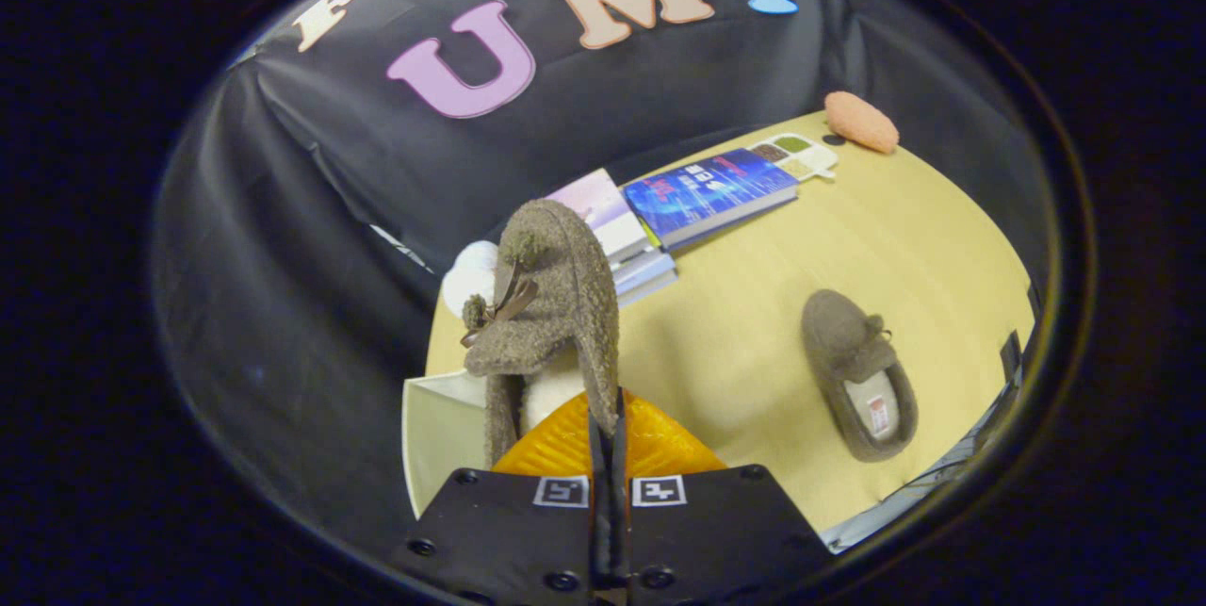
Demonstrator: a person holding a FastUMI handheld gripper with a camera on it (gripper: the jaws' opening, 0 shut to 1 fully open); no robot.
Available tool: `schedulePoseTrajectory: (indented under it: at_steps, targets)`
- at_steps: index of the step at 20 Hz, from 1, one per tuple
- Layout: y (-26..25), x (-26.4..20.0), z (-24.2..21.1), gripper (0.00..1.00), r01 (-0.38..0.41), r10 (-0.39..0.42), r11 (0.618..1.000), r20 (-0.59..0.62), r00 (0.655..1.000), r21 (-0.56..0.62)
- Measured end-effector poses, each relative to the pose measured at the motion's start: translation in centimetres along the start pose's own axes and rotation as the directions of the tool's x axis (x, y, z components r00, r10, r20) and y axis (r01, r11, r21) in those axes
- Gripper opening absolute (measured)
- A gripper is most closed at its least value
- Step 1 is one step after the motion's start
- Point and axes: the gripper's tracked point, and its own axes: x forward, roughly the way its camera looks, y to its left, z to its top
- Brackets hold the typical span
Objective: Open the storage box then place both shoes into the box .Put the left shoe in first, then the right shoe, with the right side of both shoes facing outward in a uniform manner.
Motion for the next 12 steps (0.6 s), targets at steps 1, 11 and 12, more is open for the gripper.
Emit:
schedulePoseTrajectory:
  at_steps: [1,11,12]
  targets:
    - [1.3,-0.1,-0.1,0.03,-0.023,0.023,1.0,-0.003,1.0,-0.003]
    - [9.1,0.8,-8.4,0.03,-0.154,0.133,0.983,-0.191,0.973,-0.104]
    - [9.5,0.8,-9.2,0.03,-0.162,0.136,0.98,-0.206,0.969,-0.117]
